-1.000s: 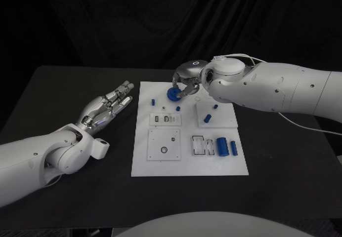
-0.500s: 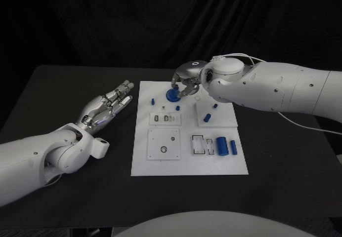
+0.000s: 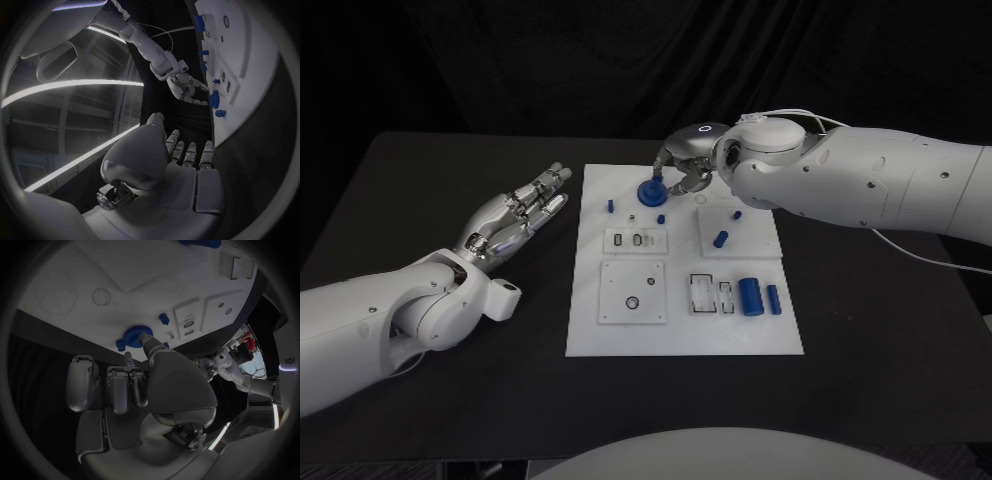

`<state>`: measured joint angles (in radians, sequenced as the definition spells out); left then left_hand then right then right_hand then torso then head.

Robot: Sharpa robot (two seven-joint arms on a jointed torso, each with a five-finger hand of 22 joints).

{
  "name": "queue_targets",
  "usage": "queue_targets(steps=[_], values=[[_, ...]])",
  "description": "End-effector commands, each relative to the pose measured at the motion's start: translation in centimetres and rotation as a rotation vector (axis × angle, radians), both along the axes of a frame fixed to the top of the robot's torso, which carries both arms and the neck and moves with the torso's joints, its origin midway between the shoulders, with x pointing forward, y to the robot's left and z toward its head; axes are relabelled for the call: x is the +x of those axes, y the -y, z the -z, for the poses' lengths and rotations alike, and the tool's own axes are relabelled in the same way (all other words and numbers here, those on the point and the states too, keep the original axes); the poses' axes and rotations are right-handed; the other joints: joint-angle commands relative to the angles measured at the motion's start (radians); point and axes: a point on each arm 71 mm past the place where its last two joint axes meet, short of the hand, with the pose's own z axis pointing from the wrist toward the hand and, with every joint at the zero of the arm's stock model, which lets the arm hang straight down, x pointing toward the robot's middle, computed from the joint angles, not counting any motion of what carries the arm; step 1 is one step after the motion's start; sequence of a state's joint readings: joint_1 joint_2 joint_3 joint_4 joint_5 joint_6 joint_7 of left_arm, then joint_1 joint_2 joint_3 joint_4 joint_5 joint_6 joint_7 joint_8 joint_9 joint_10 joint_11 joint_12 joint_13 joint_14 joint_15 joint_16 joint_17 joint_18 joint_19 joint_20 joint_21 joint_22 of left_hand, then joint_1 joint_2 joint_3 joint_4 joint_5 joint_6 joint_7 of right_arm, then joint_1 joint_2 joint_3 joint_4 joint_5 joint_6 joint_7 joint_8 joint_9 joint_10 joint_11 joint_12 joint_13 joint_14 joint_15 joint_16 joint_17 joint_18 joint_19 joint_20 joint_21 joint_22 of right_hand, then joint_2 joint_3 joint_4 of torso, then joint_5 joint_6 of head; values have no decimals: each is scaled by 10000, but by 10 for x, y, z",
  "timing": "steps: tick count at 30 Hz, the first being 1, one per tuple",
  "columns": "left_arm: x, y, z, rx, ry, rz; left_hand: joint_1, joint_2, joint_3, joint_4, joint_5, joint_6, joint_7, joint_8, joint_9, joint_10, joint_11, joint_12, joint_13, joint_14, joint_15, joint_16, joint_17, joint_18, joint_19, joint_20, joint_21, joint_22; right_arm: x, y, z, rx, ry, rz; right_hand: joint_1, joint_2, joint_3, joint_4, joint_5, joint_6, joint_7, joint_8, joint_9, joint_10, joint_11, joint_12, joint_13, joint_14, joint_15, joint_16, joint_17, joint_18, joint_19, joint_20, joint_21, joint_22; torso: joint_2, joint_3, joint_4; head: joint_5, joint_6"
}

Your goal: Assemble the parts on the task board

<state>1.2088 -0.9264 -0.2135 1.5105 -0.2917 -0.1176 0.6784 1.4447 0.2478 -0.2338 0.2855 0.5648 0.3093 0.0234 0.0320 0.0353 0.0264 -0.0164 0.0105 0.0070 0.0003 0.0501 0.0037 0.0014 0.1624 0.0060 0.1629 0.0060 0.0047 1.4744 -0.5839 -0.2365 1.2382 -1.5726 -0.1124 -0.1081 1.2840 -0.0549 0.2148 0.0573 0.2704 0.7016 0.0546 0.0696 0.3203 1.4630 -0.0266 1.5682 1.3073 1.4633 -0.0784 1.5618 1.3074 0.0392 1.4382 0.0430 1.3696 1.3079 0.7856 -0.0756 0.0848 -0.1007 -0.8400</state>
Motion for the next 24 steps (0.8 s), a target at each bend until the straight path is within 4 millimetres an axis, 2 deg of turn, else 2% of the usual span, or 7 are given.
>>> queue_targets(steps=[1, 8, 12, 14, 18, 20, 24], values=[[-4, -2, -8, -711, 900, 213, 106, -21, 37, -1, -10, 17, 31, 50, 11, -4, 98, -44, -6, -3, 54, -37, -14, 164, 29, 73, 24, 17, -3, 9, -9, 575, 729, -83, -27, 50, 1, -75, 35, 105, 11, 30, -29, 1078, 21, 26, 2635, 1057, 31, 57, 2597, 125, 31, -25, 108, 1743, 0, 3, 6, 34, 44], [-5, -4, -8, -688, 898, 147, 111, -25, 46, -3, 30, 52, 34, 55, 15, 3, 99, -42, -4, -3, 57, -37, -14, 165, 31, 77, 26, 18, -14, 51, -32, 967, 1351, 309, -316, 5, -127, 176, 24, 477, 27, 124, -127, 1078, 20, 26, 2635, 1075, 12, 90, 2634, 0, 388, -56, 563, 1978, 4, 5, 3, 8, 97], [-6, -5, -8, -679, 896, 120, 111, -25, 46, -3, 30, 52, 34, 55, 15, 3, 99, -42, -4, -3, 57, -37, -14, 165, 31, 77, 26, 18, -23, 80, -39, 1122, 1562, 561, -347, -34, -167, 305, 31, 838, 10, 260, -101, 1078, 0, 26, 2635, 1075, -11, 90, 2634, -89, 625, -78, 901, 2146, -23, 9, -76, 73, 103], [-6, -6, -9, -680, 898, 118, 111, -25, 46, -3, 30, 52, 34, 55, 15, 3, 99, -42, -4, -3, 57, -37, -14, 165, 31, 77, 26, 18, -27, 94, -40, 1129, 1578, 713, -384, -59, -195, 400, 28, 1034, -15, 336, -72, 1078, -14, 26, 2635, 1075, -27, 90, 2634, -111, 684, -92, 987, 2191, -29, 0, -60, 63, 60], [-6, -5, -9, -692, 900, 137, 111, -25, 46, -3, 30, 52, 34, 55, 15, 3, 99, -42, -4, -3, 57, -37, -14, 165, 31, 77, 26, 18, -33, 120, -36, 1051, 1496, 1140, -452, -94, -236, 496, 24, 1018, -14, 310, -82, 1078, -21, 26, 2635, 1075, -33, 90, 2634, -121, 708, -100, 1022, 2211, -44, 1, -81, 71, 25], [-6, -5, -9, -701, 899, 151, 113, -30, 49, -3, 45, 55, 34, 56, 15, 4, 99, -42, -4, -3, 60, -37, -14, 165, 31, 79, 26, 18, -35, 132, -32, 1012, 1432, 1369, -493, -133, -271, 583, 27, 931, -33, 247, -107, 1078, -29, 26, 2635, 1075, -40, 90, 2634, -121, 710, -105, 1022, 2216, -41, -2, -68, 62, 28], [-6, -4, -8, -713, 901, 167, 114, -33, 51, -4, 56, 57, 34, 57, 15, 4, 99, -42, -4, -3, 61, -37, -14, 165, 31, 81, 26, 18, -39, 153, -23, 939, 1317, 1798, -531, -211, -327, 758, 31, 730, -69, 112, -169, 1078, -58, 26, 2635, 1075, -58, 90, 2634, -130, 734, -122, 1055, 2240, -41, -5, -87, 97, 23]])
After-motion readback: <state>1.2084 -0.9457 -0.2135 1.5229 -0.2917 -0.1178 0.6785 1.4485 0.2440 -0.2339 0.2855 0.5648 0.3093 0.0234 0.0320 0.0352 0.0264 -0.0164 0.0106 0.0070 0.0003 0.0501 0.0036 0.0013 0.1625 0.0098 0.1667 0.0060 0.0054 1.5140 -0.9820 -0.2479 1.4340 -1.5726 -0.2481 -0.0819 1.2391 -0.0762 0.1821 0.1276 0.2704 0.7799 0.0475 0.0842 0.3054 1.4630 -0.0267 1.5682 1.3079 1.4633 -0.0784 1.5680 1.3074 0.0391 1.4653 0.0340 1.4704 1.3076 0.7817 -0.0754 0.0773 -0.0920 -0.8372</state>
